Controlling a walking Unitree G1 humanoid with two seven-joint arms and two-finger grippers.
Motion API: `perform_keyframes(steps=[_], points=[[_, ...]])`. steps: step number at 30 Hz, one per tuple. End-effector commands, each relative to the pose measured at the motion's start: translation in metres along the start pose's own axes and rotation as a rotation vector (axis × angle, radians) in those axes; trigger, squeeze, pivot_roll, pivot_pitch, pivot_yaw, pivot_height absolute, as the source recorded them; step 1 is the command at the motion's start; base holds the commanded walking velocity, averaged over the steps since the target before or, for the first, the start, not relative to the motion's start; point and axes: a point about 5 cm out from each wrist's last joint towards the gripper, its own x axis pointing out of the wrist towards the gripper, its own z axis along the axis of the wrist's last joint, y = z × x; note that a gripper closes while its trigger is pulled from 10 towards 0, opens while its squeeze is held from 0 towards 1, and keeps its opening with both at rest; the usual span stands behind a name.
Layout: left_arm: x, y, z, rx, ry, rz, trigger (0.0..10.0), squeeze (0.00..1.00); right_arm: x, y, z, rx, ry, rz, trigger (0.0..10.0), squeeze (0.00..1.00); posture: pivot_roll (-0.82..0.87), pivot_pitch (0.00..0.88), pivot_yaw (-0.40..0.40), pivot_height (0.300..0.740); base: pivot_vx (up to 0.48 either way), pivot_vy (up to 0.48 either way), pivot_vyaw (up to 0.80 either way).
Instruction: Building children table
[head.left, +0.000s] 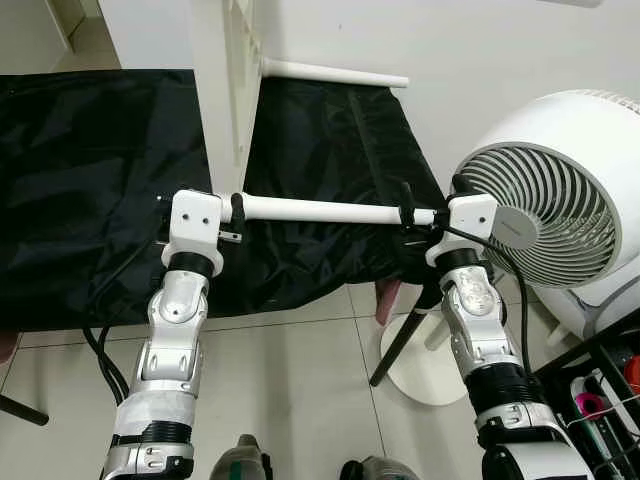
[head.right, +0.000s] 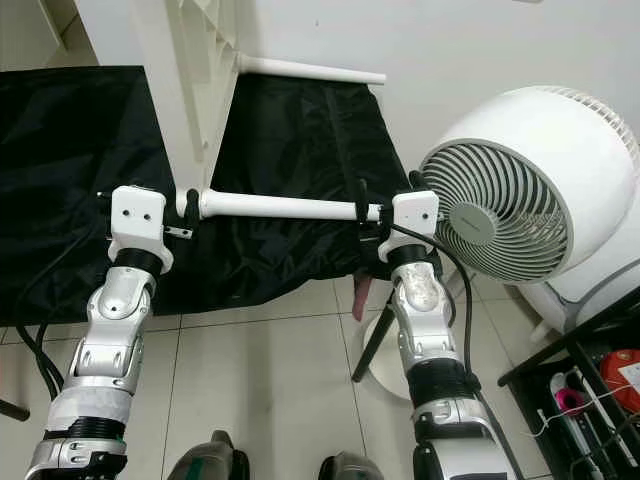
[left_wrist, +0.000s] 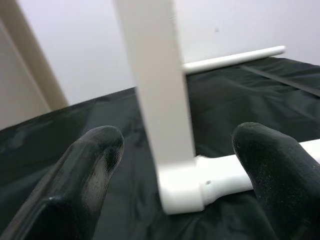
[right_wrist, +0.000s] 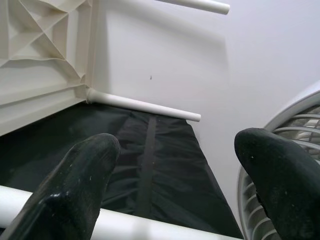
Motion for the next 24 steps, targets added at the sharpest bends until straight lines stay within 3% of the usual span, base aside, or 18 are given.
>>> perform_keyframes(steps=[1, 10, 12, 14, 24], points=[[-0.002, -0.001, 0.004, 0.014, -0.026, -0.027, 10.0, 0.0, 0.002, -0.004, 0.0, -0.002, -0.004, -0.015, 10.0, 0.0, 0.08, 0.0, -0.016, 0.74, 0.0, 0.0, 0.0], [0.003, 0.004, 0.012, 0.006, -0.041, -0.032, 10.0, 0.0, 0.012, -0.003, 0.01, -0.003, -0.034, 0.032, 10.0, 0.0, 0.08, 0.0, -0.019, 0.74, 0.0, 0.0, 0.0], [0.002, 0.006, 0.016, -0.031, -0.028, -0.016, 10.0, 0.0, 0.014, 0.001, 0.016, 0.0, -0.05, 0.075, 10.0, 0.0, 0.07, 0.025, -0.027, 0.74, 0.0, 0.0, 0.0], [0.001, 0.01, 0.024, -0.138, -0.031, -0.01, 10.0, 0.0, 0.016, 0.001, 0.02, 0.003, -0.058, 0.09, 10.0, 0.0, 0.07, 0.085, -0.038, 0.74, 0.0, 0.0, 0.0], [-0.003, 0.014, 0.032, -0.184, -0.018, 0.01, 10.0, 0.0, 0.024, -0.005, 0.032, 0.003, -0.081, 0.093, 10.0, 0.0, 0.07, 0.114, -0.063, 0.74, 0.0, 0.0, 0.0]])
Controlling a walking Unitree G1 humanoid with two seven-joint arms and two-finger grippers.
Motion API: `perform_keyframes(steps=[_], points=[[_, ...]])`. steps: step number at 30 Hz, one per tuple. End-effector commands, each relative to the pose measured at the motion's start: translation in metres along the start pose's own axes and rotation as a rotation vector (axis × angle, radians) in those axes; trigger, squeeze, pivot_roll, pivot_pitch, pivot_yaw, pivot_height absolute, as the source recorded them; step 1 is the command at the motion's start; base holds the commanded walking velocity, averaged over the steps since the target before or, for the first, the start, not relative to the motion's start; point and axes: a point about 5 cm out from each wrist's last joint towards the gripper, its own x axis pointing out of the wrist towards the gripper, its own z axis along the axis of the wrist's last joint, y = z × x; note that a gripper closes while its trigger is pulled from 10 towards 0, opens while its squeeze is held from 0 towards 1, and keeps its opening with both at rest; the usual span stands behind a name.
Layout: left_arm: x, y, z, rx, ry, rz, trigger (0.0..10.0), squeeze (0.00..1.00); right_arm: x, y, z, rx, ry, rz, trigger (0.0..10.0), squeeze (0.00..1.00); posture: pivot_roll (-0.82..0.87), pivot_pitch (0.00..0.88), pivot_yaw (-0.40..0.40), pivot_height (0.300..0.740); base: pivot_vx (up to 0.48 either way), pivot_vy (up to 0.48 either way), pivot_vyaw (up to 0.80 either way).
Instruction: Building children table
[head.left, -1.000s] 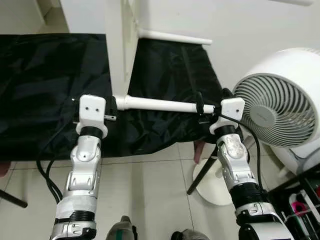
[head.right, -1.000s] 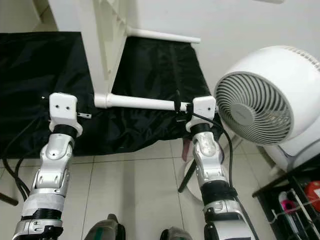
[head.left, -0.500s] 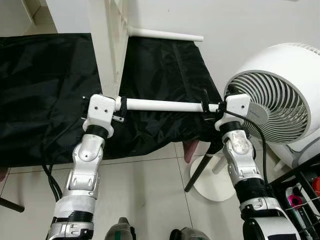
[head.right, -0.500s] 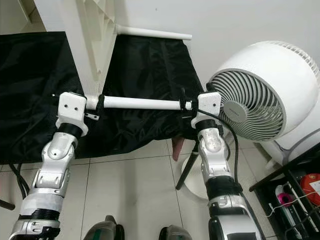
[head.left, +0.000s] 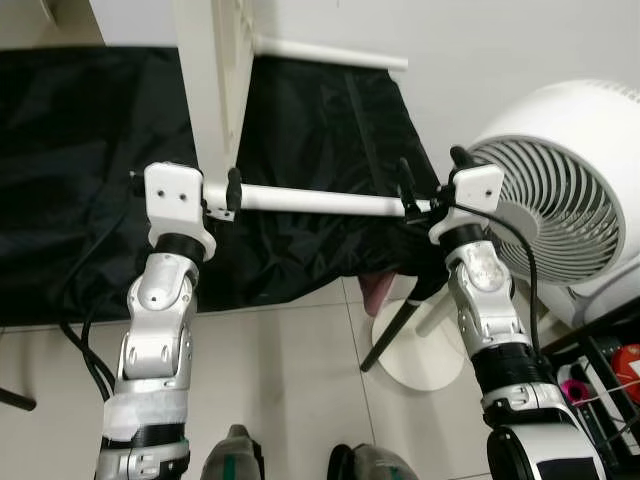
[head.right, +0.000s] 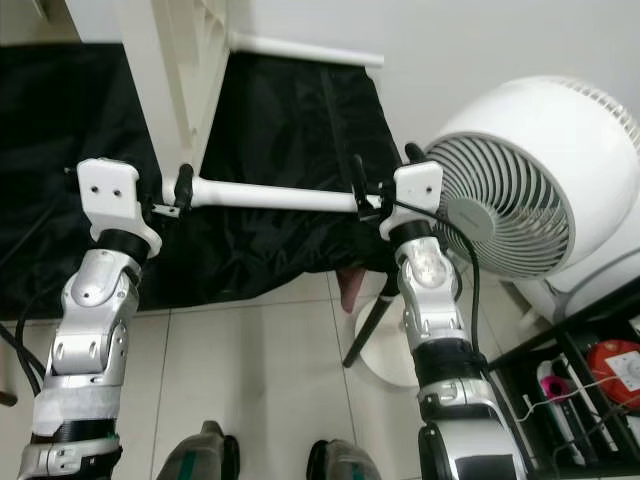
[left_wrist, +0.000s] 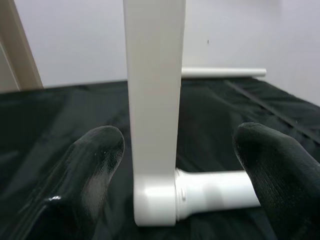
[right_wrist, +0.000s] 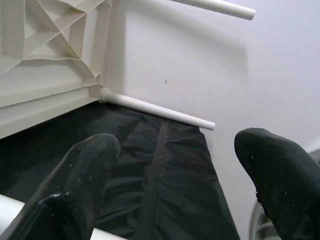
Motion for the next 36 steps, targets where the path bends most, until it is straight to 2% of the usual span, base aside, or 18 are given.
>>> perform_keyframes(steps=[1, 7, 10, 12, 13, 15, 18, 19, 20, 21, 23, 24, 25, 26, 33, 36], points=[[-0.002, -0.001, 0.002, 0.001, -0.003, -0.004, 10.0, 0.0, 0.002, -0.003, 0.004, 0.006, -0.009, 0.001, 10.0, 0.0, 0.07, 0.111, -0.067, 0.74, 0.0, 0.0, 0.0], [0.0, 0.008, 0.006, 0.018, -0.013, 0.013, 10.0, 0.0, -0.001, -0.003, 0.008, 0.003, -0.016, 0.024, 10.0, 0.0, 0.08, 0.085, -0.075, 0.74, 0.0, 0.0, 0.0], [-0.006, 0.015, 0.01, 0.04, -0.032, 0.027, 10.0, 0.0, -0.007, -0.004, 0.012, -0.004, -0.026, 0.026, 10.0, 0.0, 0.09, 0.067, -0.084, 0.74, 0.0, 0.0, 0.0], [-0.016, 0.019, 0.007, 0.051, -0.017, 0.052, 10.0, 0.0, -0.016, -0.005, 0.013, -0.012, -0.019, -0.004, 10.0, 0.0, 0.09, 0.059, -0.089, 0.74, 0.0, 0.0, 0.0], [-0.016, 0.019, 0.007, 0.051, -0.017, 0.052, 10.0, 0.0, -0.016, -0.005, 0.013, -0.012, -0.019, -0.004, 10.0, 0.0, 0.09, 0.059, -0.089, 0.74, 0.0, 0.0, 0.0], [-0.031, 0.015, -0.003, 0.042, 0.014, 0.068, 10.0, 0.0, -0.033, -0.004, 0.006, -0.022, 0.024, -0.049, 10.0, 0.0, 0.09, 0.037, -0.096, 0.74, 0.0, 0.0, 0.0], [-0.038, 0.012, -0.006, 0.039, 0.023, 0.068, 10.0, 0.0, -0.041, -0.004, 0.002, -0.028, 0.046, -0.066, 10.0, 0.0, 0.1, 0.029, -0.095, 0.74, 0.0, 0.0, 0.0], [-0.046, 0.01, -0.016, 0.02, 0.044, 0.076, 10.0, 0.0, -0.05, -0.004, -0.004, -0.038, 0.073, -0.076, 10.0, 0.0, 0.09, 0.015, -0.087, 0.74, 0.0, 0.0, 0.0], [-0.046, 0.01, -0.016, 0.02, 0.044, 0.076, 10.0, 0.0, -0.05, -0.004, -0.004, -0.038, 0.073, -0.076, 10.0, 0.0, 0.09, 0.015, -0.087, 0.74, 0.0, 0.0, 0.0], [-0.052, 0.009, -0.023, 0.019, 0.056, 0.084, 10.0, 0.0, -0.057, -0.005, -0.009, -0.042, 0.095, -0.081, 10.0, 0.0, 0.09, 0.016, -0.085, 0.74, 0.0, 0.0, 0.0], [-0.052, 0.009, -0.023, 0.019, 0.056, 0.084, 10.0, 0.0, -0.057, -0.005, -0.009, -0.042, 0.095, -0.081, 10.0, 0.0, 0.09, 0.016, -0.085, 0.74, 0.0, 0.0, 0.0], [-0.056, 0.008, -0.029, 0.006, 0.068, 0.089, 10.0, 0.0, -0.066, -0.008, -0.018, -0.061, 0.125, -0.1, 10.0, 0.0, 0.09, 0.008, -0.079, 0.74, 0.0, 0.0, 0.0], [-0.056, 0.008, -0.029, 0.006, 0.068, 0.089, 10.0, 0.0, -0.066, -0.008, -0.018, -0.061, 0.125, -0.1, 10.0, 0.0, 0.09, 0.008, -0.079, 0.74, 0.0, 0.0, 0.0], [-0.059, 0.008, -0.031, 0.005, 0.07, 0.087, 10.0, 0.0, -0.076, -0.01, -0.024, -0.058, 0.148, -0.107, 10.0, 0.0, 0.09, 0.0, -0.062, 0.74, 0.0, 0.0, 0.0], [-0.062, 0.01, -0.027, 0.007, 0.059, 0.07, 10.0, 0.0, -0.087, -0.009, -0.025, -0.029, 0.153, -0.109, 10.0, 0.0, 0.09, 0.0, -0.049, 0.74, 0.0, 0.0, 0.0], [-0.069, 0.014, -0.024, 0.003, 0.061, 0.065, 10.0, 0.0, -0.092, -0.007, -0.021, -0.023, 0.153, -0.099, 10.0, 0.0, 0.09, 0.015, -0.052, 0.74, 0.0, 0.0, 0.0]])
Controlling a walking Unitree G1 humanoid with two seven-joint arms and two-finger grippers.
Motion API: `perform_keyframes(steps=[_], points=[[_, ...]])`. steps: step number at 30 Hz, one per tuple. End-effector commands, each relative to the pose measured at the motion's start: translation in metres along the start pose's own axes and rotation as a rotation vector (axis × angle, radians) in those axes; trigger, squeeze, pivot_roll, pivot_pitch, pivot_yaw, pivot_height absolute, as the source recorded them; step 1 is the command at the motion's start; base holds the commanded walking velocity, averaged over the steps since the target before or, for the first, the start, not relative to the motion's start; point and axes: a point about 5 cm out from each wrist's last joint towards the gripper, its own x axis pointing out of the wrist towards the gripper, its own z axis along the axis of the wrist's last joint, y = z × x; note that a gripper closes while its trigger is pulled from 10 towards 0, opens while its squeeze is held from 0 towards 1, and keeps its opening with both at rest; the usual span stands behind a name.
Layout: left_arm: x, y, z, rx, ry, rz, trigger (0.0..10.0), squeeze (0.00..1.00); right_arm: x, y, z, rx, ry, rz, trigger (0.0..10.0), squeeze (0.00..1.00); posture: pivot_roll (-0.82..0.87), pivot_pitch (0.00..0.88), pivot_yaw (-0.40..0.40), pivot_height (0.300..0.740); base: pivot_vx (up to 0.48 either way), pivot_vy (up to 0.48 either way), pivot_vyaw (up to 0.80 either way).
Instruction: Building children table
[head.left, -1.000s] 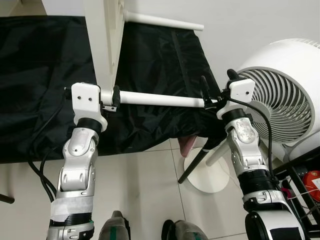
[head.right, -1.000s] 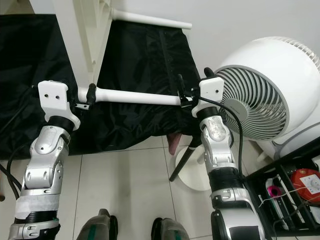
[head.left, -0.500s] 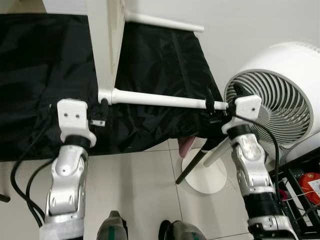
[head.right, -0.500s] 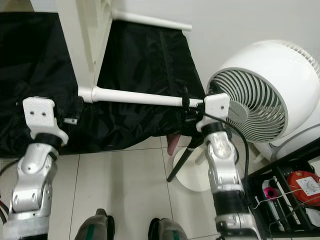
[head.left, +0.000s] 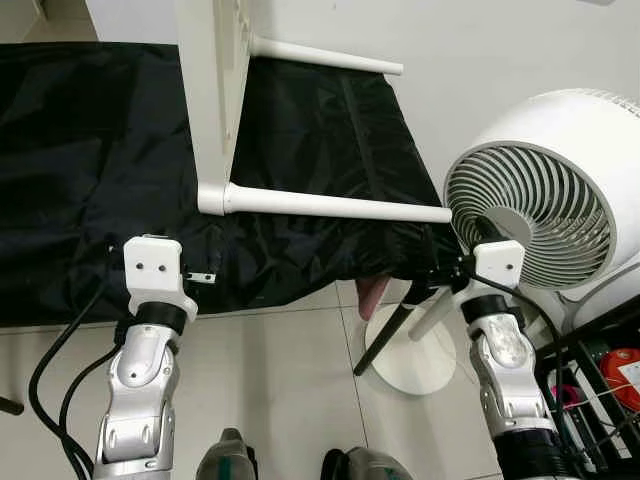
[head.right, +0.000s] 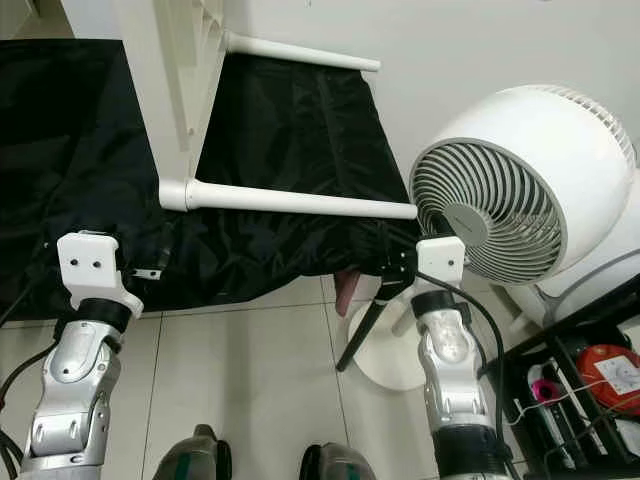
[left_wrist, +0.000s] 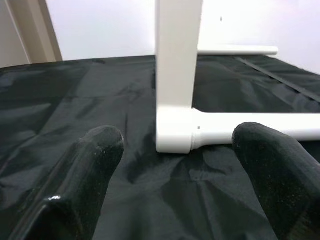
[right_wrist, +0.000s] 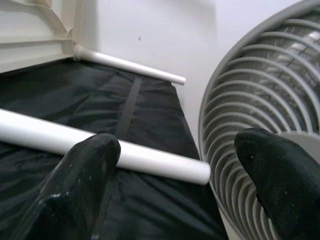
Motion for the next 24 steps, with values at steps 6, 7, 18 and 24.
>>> perform_keyframes(steps=[6, 7, 18, 24], points=[[-0.01, 0.0, 0.001, -0.022, 0.013, 0.005, 10.0, 0.0, -0.003, -0.002, 0.005, -0.003, 0.003, -0.002, 10.0, 0.0, 0.11, 0.039, -0.067, 0.74, 0.0, 0.0, 0.0], [-0.01, 0.0, 0.002, -0.026, 0.007, 0.013, 10.0, 0.0, -0.001, -0.003, 0.006, -0.002, 0.001, 0.001, 10.0, 0.0, 0.11, 0.044, -0.072, 0.74, 0.259, 0.0, 0.0], [-0.01, 0.0, 0.005, -0.036, -0.011, 0.041, 10.0, 0.0, 0.015, -0.001, 0.013, -0.004, -0.035, 0.037, 10.0, 0.0, 0.12, 0.059, -0.097, 0.74, 0.267, 0.0, 0.0], [-0.01, 0.0, 0.006, -0.043, -0.011, 0.048, 10.0, 0.0, 0.019, -0.002, 0.014, -0.018, -0.03, 0.042, 10.0, 0.0, 0.12, 0.06, -0.1, 0.74, 0.268, 0.0, 0.0]])
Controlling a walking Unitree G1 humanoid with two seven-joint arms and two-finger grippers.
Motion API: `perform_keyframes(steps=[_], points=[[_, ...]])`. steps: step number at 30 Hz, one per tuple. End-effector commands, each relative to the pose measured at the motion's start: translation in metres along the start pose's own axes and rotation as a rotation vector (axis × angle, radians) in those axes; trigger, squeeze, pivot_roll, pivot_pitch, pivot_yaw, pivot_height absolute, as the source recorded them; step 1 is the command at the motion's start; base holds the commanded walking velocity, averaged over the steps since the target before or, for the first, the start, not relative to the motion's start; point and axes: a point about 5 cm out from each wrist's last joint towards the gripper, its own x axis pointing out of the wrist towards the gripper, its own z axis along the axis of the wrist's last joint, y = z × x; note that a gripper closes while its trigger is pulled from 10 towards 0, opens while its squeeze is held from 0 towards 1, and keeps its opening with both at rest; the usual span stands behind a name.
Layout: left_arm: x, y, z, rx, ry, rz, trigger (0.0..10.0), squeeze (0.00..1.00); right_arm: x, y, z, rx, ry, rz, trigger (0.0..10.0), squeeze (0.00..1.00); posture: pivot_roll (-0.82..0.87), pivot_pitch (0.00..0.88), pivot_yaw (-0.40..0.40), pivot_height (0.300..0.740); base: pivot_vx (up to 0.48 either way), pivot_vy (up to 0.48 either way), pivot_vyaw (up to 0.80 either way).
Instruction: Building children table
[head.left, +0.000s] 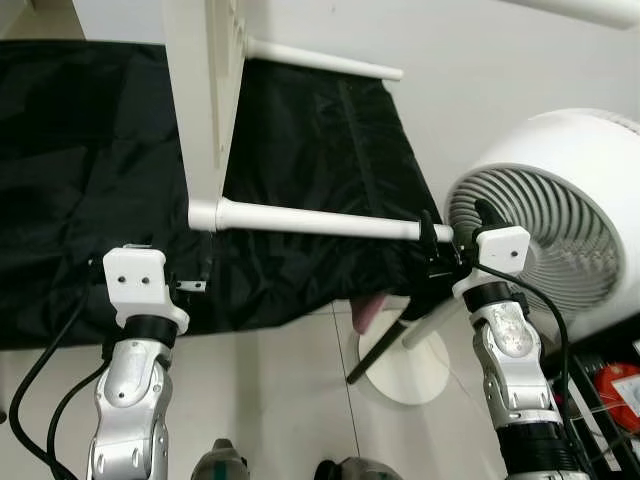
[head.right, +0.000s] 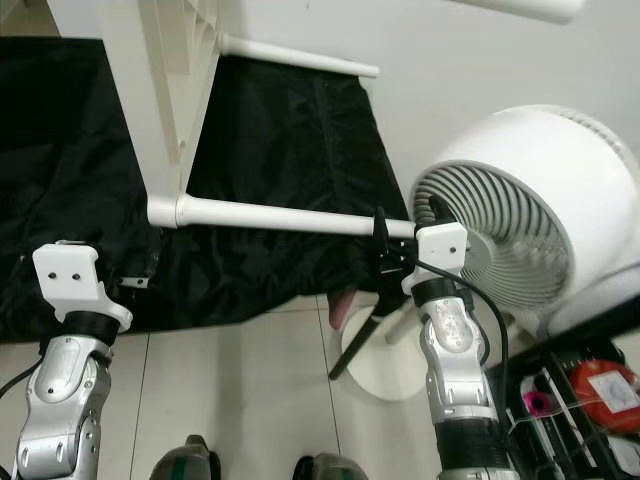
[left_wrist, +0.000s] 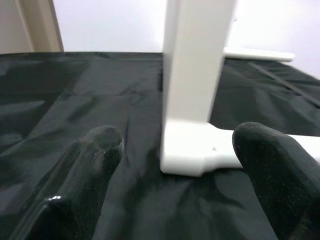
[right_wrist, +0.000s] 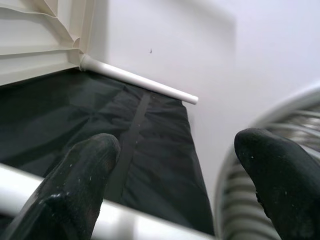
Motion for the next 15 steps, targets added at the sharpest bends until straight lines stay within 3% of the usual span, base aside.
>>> perform_keyframes(steps=[1, 8, 15], points=[[-0.0004, -0.0017, 0.0011, -0.019, -0.001, 0.026, 10.0, 0.0, -0.0023, -0.0053, -0.0056, -0.006, 0.034, -0.01, 10.0, 0.0, 0.12, 0.06, -0.1, 0.74, 0.27, 0.0, 0.0], [-0.0003, -0.0017, 0.0015, -0.019, -0.002, 0.03, 10.0, 0.0, -0.0019, -0.0048, -0.0061, -0.005, 0.034, -0.007, 10.0, 0.0, 0.12, 0.06, -0.098, 0.74, 0.252, 0.0, 0.0], [-0.0009, -0.0023, 0.0005, -0.01, 0.007, 0.043, 10.0, 0.0, -0.0017, -0.0049, -0.0064, -0.005, 0.033, -0.001, 10.0, 0.0, 0.12, 0.06, -0.095, 0.74, 0.0, 0.0, 0.0]])
